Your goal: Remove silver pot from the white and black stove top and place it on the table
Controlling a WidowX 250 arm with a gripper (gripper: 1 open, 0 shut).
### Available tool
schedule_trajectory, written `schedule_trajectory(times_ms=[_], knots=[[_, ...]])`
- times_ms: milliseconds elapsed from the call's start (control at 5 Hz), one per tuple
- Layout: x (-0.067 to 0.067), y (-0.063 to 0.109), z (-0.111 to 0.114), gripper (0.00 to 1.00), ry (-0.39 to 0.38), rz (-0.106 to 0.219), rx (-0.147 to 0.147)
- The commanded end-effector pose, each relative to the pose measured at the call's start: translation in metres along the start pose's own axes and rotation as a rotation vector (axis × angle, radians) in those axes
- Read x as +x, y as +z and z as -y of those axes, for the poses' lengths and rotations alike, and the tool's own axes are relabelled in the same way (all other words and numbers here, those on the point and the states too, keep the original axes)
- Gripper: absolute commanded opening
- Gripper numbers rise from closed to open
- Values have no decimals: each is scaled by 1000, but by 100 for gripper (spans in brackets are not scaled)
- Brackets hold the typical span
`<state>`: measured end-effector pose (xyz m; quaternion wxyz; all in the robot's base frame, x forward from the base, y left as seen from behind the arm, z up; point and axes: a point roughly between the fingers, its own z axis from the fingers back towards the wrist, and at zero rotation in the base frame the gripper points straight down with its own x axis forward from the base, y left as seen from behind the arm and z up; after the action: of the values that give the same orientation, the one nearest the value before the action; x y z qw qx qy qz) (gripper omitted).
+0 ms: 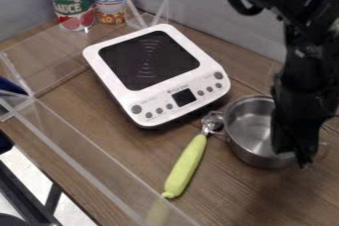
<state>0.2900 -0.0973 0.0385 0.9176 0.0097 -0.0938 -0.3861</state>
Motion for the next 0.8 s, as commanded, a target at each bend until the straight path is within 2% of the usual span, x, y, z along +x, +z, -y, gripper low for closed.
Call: schedule_trajectory(times_ms=[0, 600], knots=[[7, 14, 9, 0, -11, 57, -5], [5, 20, 41, 0, -22, 65, -78]])
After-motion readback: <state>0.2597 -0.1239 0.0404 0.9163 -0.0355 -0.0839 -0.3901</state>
